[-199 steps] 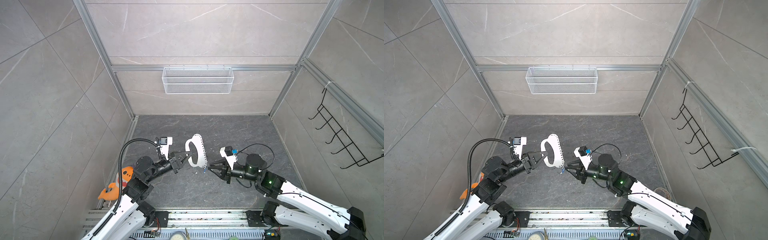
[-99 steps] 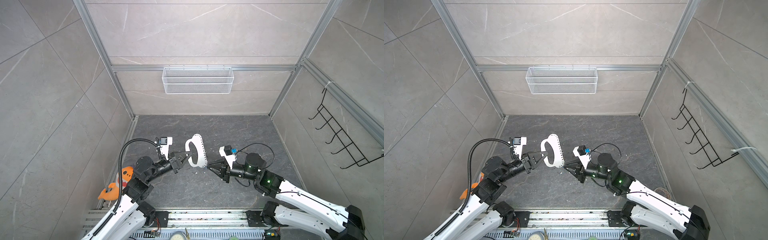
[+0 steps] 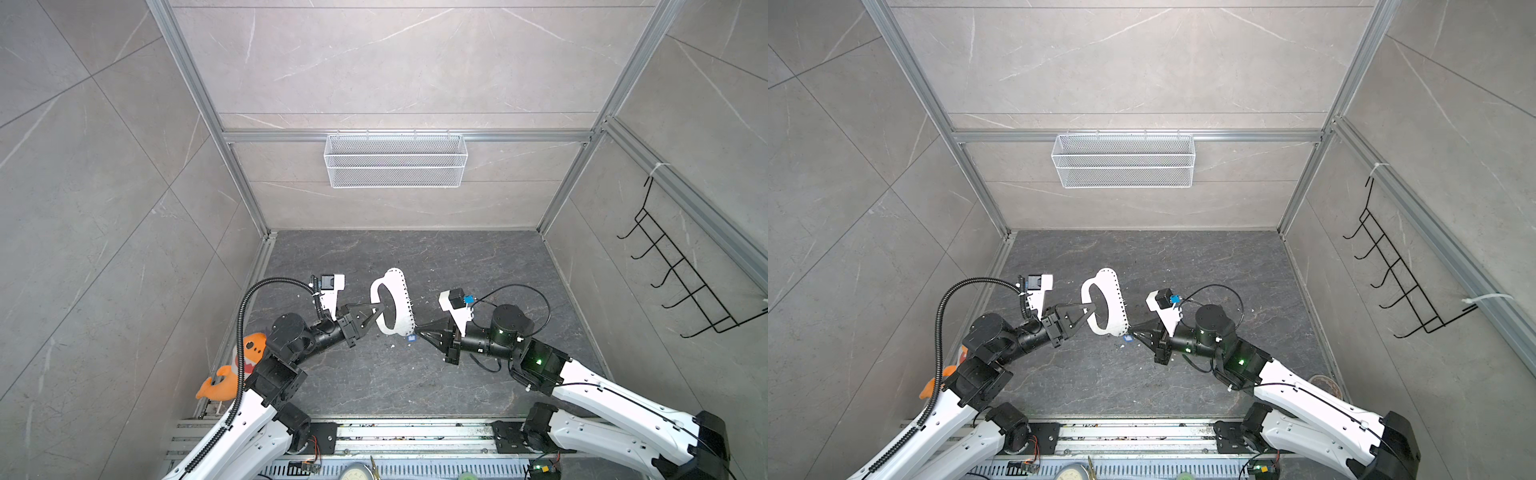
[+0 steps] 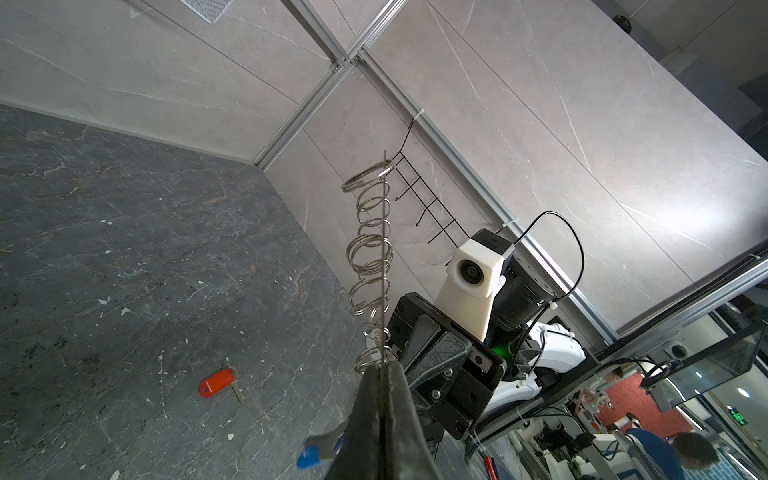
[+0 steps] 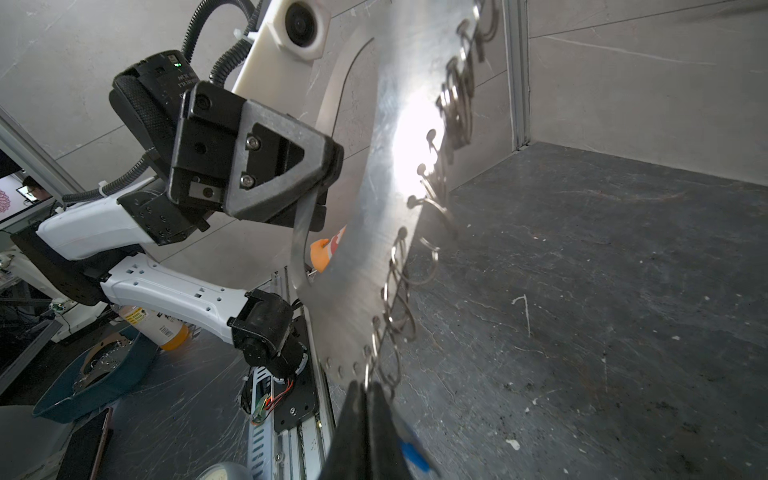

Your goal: Remove the keys from the keyring

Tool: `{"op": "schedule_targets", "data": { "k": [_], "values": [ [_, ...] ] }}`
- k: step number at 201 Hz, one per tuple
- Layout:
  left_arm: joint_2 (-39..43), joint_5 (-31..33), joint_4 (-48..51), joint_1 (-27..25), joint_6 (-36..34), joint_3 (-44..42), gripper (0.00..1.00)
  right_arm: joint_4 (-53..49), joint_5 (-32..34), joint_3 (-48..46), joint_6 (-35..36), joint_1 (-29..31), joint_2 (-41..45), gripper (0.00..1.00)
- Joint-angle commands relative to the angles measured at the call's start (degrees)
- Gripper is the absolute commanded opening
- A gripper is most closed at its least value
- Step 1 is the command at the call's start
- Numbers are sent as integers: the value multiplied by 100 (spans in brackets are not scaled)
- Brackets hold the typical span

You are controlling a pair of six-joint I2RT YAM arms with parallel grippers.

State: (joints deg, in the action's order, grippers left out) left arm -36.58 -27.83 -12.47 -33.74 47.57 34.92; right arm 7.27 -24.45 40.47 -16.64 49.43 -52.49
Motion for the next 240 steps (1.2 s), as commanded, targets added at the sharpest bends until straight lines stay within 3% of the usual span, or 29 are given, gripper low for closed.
{"op": "schedule_targets", "data": {
  "k": [1, 15, 49, 85, 137, 173, 205, 220, 240],
  "values": [
    [184, 472, 632, 16, -113, 192, 29, -849, 178, 514, 160, 17, 109, 0],
    [358, 912, 1347, 17, -211, 255, 46, -1423, 172, 797, 218, 22, 20, 0],
    [842, 1801, 2532, 18, -407, 329, 54, -2467, 74, 1384, 391, 21, -225, 0],
    [832, 1251, 2360, 18, -884, 546, 51, -2945, -161, 1677, 698, 19, -383, 0],
    [41, -243, 1944, 18, -1317, 946, 50, -3604, -481, 2334, 1005, 31, -772, 0],
    [18, -267, 1988, 17, -1356, 883, 51, -3724, -671, 2536, 1133, 39, -887, 0],
    [106, -834, 1708, 16, -1385, 859, 54, -3719, -816, 2648, 1208, 38, -895, 0],
    [32, -1137, 1663, -8, -1386, 894, 52, -3698, -583, 2706, 1122, 39, -908, 0],
    [107, -788, 2027, -56, -1494, 905, 51, -3796, -516, 2879, 1083, 42, -937, 0]
  ]
}}
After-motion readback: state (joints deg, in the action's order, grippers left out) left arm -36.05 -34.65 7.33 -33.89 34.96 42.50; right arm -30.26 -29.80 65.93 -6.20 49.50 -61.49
